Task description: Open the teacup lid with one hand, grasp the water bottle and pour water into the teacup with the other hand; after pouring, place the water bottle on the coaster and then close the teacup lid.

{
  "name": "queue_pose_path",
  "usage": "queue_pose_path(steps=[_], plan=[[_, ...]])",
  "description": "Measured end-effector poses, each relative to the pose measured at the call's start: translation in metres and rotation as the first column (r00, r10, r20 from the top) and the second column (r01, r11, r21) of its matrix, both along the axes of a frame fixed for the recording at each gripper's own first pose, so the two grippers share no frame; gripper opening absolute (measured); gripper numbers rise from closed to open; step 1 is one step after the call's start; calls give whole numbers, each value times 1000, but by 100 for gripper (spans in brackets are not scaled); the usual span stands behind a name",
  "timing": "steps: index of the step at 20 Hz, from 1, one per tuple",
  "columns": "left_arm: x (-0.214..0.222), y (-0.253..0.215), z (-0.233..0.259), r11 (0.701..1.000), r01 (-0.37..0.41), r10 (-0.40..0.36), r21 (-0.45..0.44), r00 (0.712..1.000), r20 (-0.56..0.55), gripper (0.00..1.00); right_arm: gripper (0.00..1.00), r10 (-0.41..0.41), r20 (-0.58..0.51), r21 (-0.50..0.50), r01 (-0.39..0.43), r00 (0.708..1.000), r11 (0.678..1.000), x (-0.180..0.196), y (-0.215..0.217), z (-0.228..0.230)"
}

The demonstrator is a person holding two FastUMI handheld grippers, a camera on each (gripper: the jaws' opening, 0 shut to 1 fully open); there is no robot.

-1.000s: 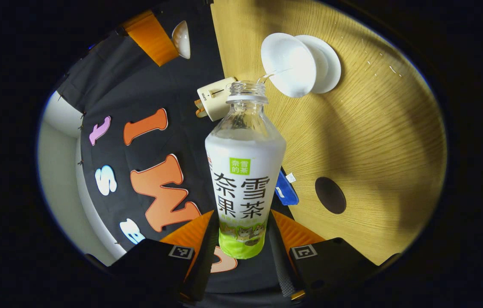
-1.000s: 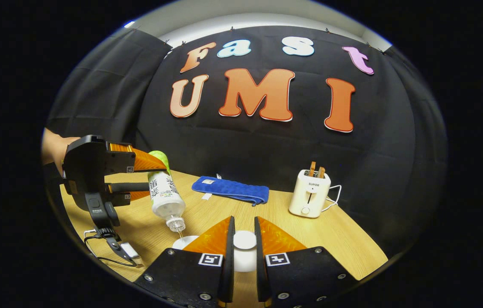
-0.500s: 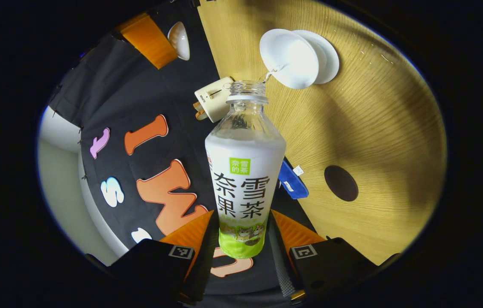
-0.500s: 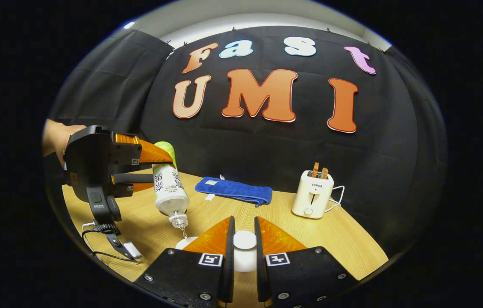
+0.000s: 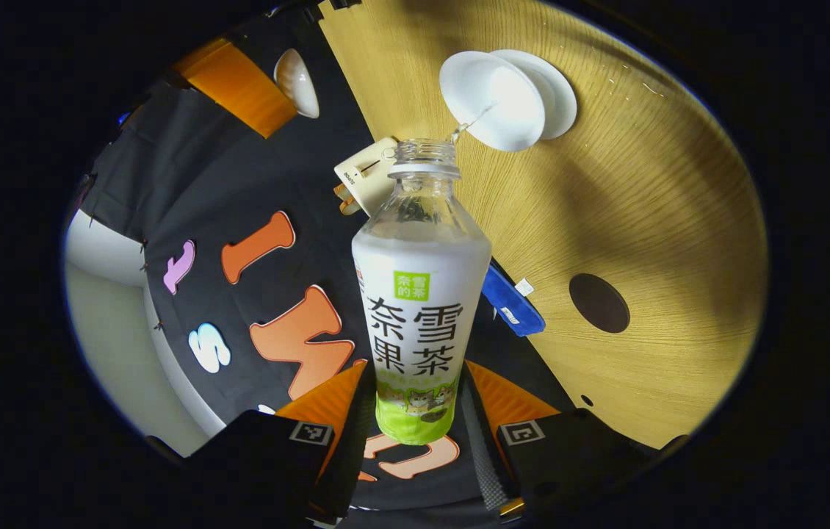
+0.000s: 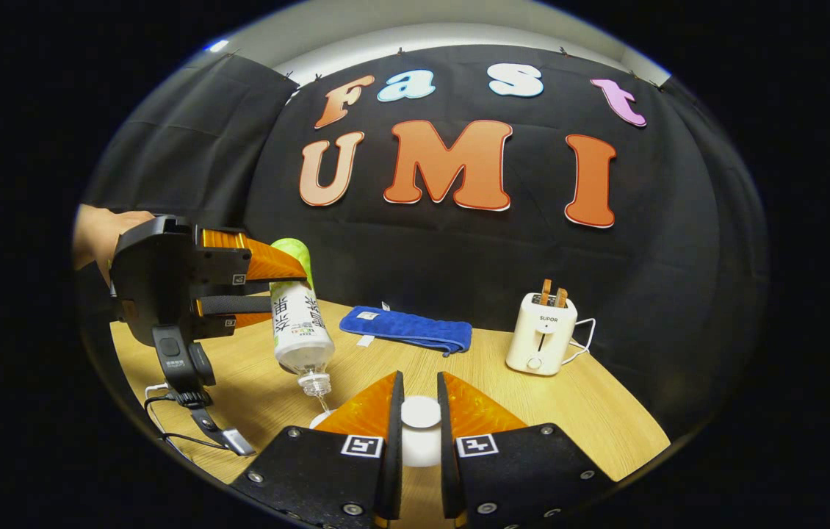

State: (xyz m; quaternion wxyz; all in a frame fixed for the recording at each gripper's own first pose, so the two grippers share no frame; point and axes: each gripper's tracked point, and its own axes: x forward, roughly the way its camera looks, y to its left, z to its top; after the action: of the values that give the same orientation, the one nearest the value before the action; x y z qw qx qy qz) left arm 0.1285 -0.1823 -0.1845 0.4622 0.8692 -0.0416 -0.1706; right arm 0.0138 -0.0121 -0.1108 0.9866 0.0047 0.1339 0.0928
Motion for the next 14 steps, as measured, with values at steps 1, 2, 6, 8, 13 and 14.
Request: queue_pose_path(steps=[1,2,6,8,13,14], plan=[[1,-1,-1,1000,5,-5,2,1000,0,68,22,1,-2,1,-1,1000,1000,0,1,-2],[0,-1,-1,1000,9,-9,3,1000,0,68,22,-1,-4,-2,1,1000,1000,0,0,-2],[0,-6,-2,999,42,-42,8,999,-4,68,22,-10,-6,3,10,1000,1000,0,-2,-3],[2,-5,-6,999,40,-40,-16,999,-28,68,22,-13,-8,2,14,1000,1000,0,-3,-5],[11,5,-43,970,-7,-28,-241,990,-141,68,22,-29,-16,3,29,999,1000,1,-5,-7],[10,10,-49,958,-34,-13,-286,987,-161,70,22,-30,-17,4,30,999,1000,0,-6,-6]])
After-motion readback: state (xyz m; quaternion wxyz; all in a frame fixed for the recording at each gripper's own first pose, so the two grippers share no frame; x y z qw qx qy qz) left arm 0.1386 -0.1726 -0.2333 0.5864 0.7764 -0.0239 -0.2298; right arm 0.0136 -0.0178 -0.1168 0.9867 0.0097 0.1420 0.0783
